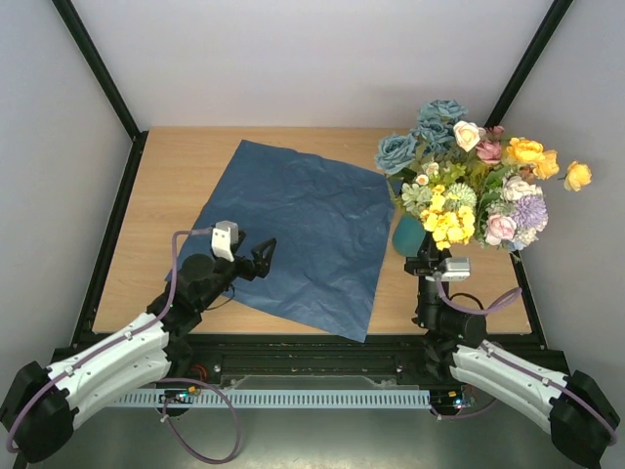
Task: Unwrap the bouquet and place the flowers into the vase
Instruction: Insert the fake flower into the vase.
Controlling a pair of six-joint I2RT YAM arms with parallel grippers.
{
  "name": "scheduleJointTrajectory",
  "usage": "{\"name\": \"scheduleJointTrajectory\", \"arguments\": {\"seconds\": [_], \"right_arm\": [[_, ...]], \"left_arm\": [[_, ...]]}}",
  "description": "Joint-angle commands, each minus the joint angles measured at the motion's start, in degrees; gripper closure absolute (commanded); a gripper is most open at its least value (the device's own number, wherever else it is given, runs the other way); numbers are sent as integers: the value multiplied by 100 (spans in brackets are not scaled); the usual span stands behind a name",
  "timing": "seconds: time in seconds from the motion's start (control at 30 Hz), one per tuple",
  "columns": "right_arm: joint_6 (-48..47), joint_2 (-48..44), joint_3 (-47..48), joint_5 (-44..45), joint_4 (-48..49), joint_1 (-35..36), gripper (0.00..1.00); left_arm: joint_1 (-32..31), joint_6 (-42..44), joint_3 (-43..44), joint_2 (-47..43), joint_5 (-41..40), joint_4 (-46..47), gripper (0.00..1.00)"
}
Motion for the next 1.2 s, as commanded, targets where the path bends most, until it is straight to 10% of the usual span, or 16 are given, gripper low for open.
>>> {"name": "scheduleJointTrajectory", "arguments": {"seconds": [0.0, 0.4, 1.17], "right_arm": [[-516, 222, -95, -603, 1186, -11, 99], [-1624, 1453, 29, -610, 2360, -23, 99], [-1911, 1186, 598, -939, 1383, -152, 99]], "left_arm": [[-25, 73, 58, 51, 83, 236, 0], [-25, 102, 65, -83, 57, 159, 1], [-25, 71, 69, -25, 171, 210, 1]]}}
